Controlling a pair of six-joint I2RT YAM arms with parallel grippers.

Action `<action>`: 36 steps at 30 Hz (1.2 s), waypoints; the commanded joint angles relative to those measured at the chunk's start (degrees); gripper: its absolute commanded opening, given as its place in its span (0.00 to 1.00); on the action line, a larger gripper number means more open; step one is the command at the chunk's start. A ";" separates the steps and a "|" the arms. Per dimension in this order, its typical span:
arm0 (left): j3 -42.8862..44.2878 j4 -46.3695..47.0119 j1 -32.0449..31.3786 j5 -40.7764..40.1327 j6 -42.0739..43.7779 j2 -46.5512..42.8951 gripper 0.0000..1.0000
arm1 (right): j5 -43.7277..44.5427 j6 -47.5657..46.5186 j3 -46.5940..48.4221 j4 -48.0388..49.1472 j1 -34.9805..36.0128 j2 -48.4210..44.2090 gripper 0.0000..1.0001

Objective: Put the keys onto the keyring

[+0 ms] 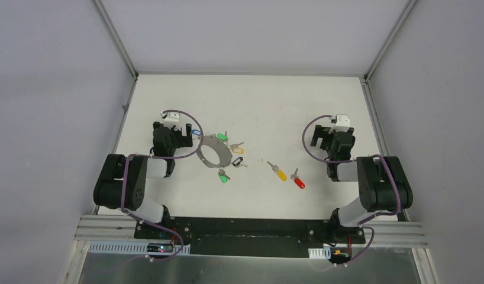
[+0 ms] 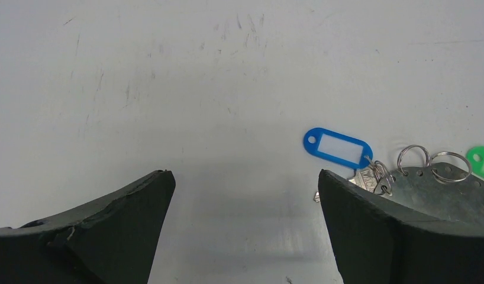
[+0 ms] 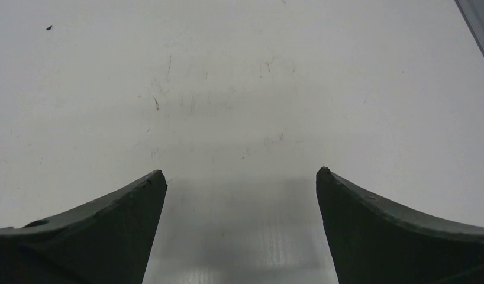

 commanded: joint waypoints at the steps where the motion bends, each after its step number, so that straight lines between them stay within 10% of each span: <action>1: -0.19 0.48 0.24 1.43 0.47 -0.67 0.99 | -0.49 0.77 -0.10 0.78 -0.22 -0.58 1.00; 13: -0.15 0.38 0.21 1.43 0.91 -1.38 0.99 | -9.42 2.00 1.48 -2.41 -3.82 -0.43 1.00; 20: 23.57 -48.37 0.17 4.28 -14.41 -18.00 0.99 | -4.12 3.33 -0.85 2.00 -3.11 -1.69 1.00; 24: 35.05 -67.60 0.23 11.26 -18.93 -22.25 0.99 | -0.95 6.55 9.49 -28.57 -2.59 -14.92 1.00; 29: 31.93 -70.40 0.26 21.59 -30.26 -30.06 0.99 | 2.54 21.46 25.88 -64.35 -2.65 -18.06 1.00; 36: 25.37 -71.48 0.21 32.18 -41.61 -28.39 0.75 | -12.91 29.64 21.63 -75.14 -4.24 -25.81 1.00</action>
